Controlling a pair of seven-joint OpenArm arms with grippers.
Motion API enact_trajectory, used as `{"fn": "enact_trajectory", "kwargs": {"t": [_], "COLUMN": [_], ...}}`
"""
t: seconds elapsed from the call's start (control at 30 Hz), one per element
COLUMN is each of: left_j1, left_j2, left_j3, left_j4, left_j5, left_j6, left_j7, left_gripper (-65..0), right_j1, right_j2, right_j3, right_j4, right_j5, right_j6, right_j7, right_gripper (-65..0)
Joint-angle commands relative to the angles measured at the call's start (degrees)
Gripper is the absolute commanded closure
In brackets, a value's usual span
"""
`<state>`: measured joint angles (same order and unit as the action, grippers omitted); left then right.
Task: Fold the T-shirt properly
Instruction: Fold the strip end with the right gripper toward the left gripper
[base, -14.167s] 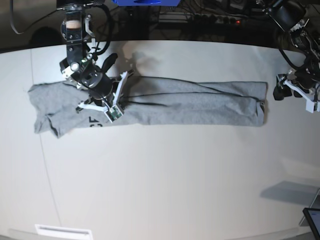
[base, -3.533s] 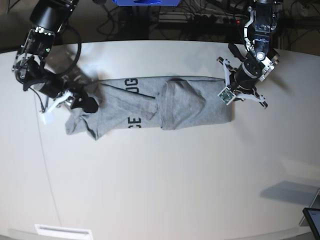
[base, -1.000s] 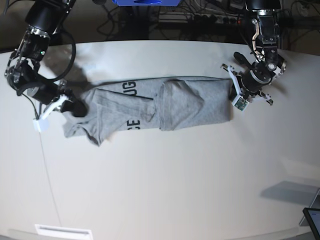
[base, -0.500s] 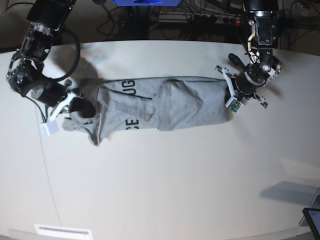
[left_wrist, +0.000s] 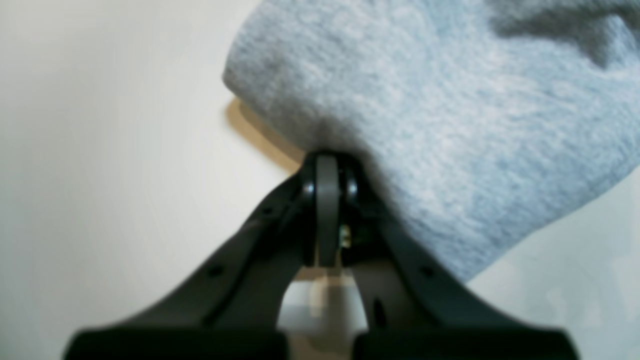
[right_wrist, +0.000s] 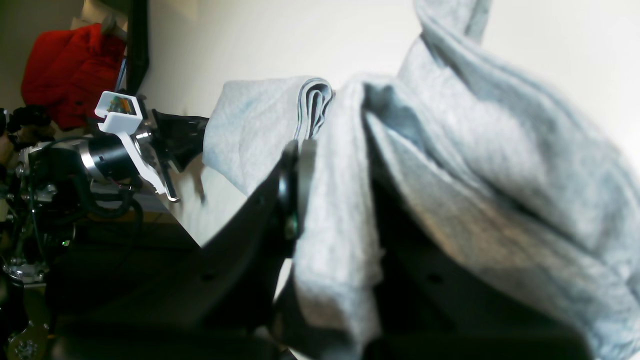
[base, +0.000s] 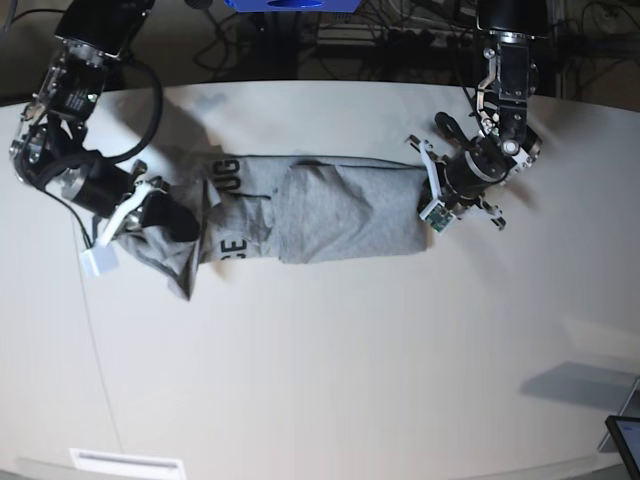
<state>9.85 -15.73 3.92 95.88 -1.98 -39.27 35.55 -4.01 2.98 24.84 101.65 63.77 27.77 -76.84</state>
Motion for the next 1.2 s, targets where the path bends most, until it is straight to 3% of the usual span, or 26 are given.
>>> {"fn": "enact_trajectory", "kwargs": {"t": [0.0, 0.2, 0.4, 0.57, 0.77, 0.9, 1.17], "left_j1": [0.0, -0.9, -1.3, -2.1, -3.6, -4.5, -6.0], "left_j2": [-0.2, 2.8, 3.2, 3.1, 4.3, 4.8, 5.7], "left_j3": [0.2, 1.0, 6.0, 10.0, 10.5, 10.9, 16.9], "left_j4": [0.3, 0.2, 0.2, 0.2, -3.3, -5.9, -6.5], "left_j5": [0.2, 0.2, 0.3, 0.3, 0.3, 0.3, 0.3], "left_j6": [-0.7, -0.7, -0.7, 2.6, 2.7, 2.7, 3.5], "left_j7": [1.1, 1.2, 1.2, 1.2, 1.2, 1.2, 1.2], "left_gripper": [0.0, 0.0, 0.0, 0.0, 0.0, 0.0, 0.0], "right_j1": [0.5, 0.3, 0.2, 0.2, 0.2, 0.2, 0.2], "right_j2": [0.2, -0.8, -0.9, -1.2, -2.2, -2.2, -2.3], "right_j3": [0.1, 0.0, 0.0, 0.0, 0.0, 0.0, 0.0], "right_j4": [1.2, 1.3, 1.3, 1.3, 1.3, 1.2, 0.7], "right_j5": [1.9, 3.4, 4.6, 4.7, 4.8, 9.1, 9.6], "right_j6": [0.1, 0.1, 0.1, 0.1, 0.3, 0.2, 0.2], "right_j7": [1.0, 1.0, 1.0, 1.0, 0.9, 0.9, 1.0], "right_gripper": [0.0, 0.0, 0.0, 0.0, 0.0, 0.0, 0.0]}}
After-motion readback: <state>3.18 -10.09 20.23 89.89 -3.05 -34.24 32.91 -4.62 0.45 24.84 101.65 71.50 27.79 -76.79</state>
